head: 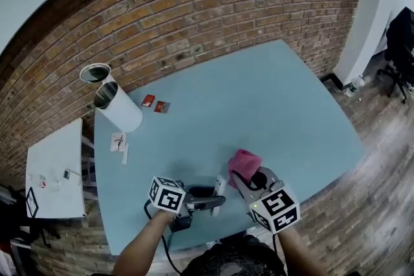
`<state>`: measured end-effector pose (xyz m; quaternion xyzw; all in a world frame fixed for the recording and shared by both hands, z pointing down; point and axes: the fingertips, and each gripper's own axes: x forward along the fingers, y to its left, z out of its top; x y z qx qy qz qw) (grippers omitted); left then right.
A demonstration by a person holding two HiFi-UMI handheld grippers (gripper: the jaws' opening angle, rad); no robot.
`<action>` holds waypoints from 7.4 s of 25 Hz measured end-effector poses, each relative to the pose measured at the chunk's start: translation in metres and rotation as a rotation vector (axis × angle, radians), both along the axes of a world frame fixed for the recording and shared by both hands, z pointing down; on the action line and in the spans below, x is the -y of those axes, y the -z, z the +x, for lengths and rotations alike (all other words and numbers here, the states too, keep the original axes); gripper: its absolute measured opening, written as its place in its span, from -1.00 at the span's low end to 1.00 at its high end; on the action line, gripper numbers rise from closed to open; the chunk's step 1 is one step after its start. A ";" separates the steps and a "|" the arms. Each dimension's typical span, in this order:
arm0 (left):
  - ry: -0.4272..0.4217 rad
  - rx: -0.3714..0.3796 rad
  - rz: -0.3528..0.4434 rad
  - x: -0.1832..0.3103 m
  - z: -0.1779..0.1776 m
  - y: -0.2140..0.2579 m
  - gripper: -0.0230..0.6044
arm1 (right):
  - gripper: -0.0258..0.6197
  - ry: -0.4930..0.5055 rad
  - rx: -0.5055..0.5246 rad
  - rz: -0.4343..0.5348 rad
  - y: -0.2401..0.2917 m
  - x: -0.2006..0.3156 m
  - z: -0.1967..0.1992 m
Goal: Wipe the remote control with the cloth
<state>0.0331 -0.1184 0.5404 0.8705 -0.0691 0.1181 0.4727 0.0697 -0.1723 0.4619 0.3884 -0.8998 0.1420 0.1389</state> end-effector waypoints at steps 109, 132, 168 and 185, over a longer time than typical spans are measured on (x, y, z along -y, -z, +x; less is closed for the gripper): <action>0.578 -0.246 0.182 0.056 -0.052 0.081 -0.18 | -0.73 0.069 0.108 0.242 0.084 -0.035 -0.054; 0.405 0.063 0.452 0.035 -0.027 0.065 -0.18 | -0.73 -0.001 0.138 0.271 0.103 -0.021 -0.030; 0.038 0.413 1.069 -0.008 -0.002 0.071 -0.18 | -0.73 0.105 0.170 0.270 0.118 -0.010 -0.023; -0.053 0.327 1.170 -0.039 0.012 0.103 -0.18 | -0.73 0.570 0.311 0.160 0.131 -0.035 -0.052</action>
